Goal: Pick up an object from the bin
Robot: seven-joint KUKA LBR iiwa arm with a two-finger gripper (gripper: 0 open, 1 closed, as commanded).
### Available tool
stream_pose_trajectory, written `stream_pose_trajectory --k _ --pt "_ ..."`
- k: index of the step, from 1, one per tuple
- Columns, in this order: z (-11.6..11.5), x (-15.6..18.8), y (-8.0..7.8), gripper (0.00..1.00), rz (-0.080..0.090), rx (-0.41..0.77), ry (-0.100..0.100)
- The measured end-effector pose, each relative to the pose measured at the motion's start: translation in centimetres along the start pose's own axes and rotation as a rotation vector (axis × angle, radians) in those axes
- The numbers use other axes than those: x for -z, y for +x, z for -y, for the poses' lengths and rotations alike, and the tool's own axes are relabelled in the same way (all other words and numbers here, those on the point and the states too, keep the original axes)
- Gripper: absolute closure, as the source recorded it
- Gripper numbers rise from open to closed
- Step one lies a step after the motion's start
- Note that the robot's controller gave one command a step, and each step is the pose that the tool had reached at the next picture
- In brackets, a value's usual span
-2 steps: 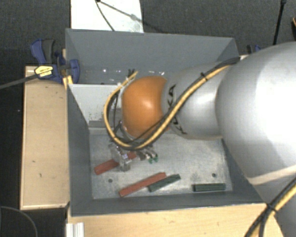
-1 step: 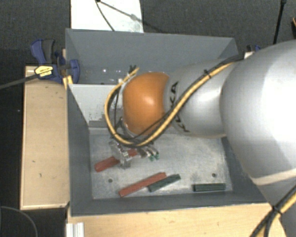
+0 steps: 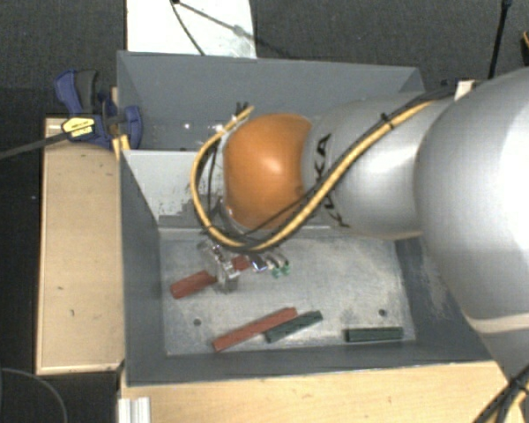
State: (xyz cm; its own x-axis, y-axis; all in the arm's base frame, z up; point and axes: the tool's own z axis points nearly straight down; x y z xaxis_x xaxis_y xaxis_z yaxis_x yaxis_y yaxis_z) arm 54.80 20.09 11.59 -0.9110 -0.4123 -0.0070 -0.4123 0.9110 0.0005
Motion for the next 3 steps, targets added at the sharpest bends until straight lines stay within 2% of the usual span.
stream_pose_trajectory --k 1,2,3 --pt "0.0 0.5 -0.1 1.00 0.000 -0.005 -0.001" --pt "0.0 6.3 -0.4 1.00 0.003 -0.011 0.001" --pt "0.0 7.8 -0.5 1.00 0.000 -0.015 0.000"
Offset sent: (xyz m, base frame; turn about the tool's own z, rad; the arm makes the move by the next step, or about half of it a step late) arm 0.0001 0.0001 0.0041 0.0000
